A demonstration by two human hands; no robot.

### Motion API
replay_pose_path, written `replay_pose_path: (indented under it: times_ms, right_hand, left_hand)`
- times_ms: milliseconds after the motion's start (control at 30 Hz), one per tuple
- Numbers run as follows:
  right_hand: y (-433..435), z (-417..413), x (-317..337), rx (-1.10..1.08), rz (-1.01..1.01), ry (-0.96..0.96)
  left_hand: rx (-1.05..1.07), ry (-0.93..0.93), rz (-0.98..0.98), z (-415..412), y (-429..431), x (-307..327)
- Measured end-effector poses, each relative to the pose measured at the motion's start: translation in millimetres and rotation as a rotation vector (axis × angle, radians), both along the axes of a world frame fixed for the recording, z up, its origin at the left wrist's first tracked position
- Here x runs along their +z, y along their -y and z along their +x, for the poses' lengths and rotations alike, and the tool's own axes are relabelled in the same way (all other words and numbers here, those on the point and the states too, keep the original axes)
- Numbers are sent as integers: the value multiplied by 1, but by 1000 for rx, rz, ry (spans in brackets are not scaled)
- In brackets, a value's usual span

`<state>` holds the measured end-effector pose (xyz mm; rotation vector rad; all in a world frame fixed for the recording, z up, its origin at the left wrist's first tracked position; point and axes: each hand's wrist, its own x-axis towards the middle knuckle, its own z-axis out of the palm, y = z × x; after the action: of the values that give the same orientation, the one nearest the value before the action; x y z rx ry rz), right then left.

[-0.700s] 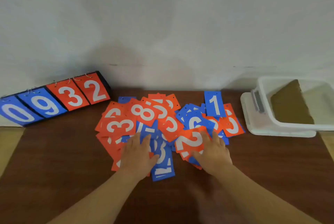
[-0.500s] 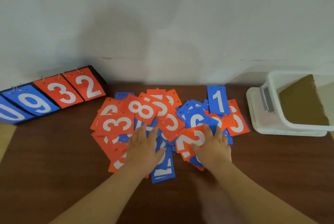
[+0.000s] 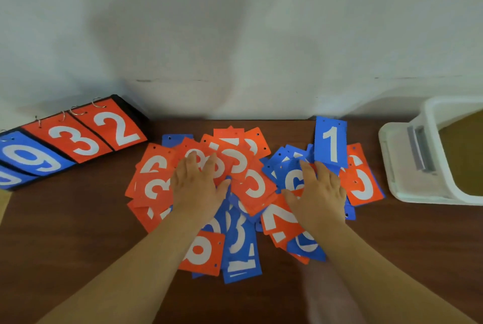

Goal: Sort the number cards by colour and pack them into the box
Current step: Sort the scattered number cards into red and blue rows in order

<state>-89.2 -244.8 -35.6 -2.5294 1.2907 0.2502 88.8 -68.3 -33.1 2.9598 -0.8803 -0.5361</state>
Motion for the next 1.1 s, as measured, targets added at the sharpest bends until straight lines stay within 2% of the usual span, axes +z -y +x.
replay_pose_path:
  times_ms: [167,367,433,500,600,667,900,1100]
  right_hand:
    - [13,10,-7,13,-2,25]
    - [23,18,-7,-51,67,61]
    - [26,19,-6,-68,107,96]
    - [31,19,-6,-97,205,173]
    - [39,18,-6,-110,353,234]
    - [43,17,-4,-115,384,242]
    - [56,5,18,-110,180,221]
    - [60,-12,46,-156,121,331]
  left_hand:
    - [-157,-19,35,-12,-2,-7]
    - [-381,-78,-88,-35,-10,-8]
    - [-314,-52,-154,-35,-7,-7]
    - [-153,-38,-191,-32,-1,-5]
    - [92,-104,-123,-26,13,-3]
    - [156,-136,-86,-23,17,-4]
    - [134,-142,-102,-24,18,-5]
    - [64,-36,-232,-35,19,4]
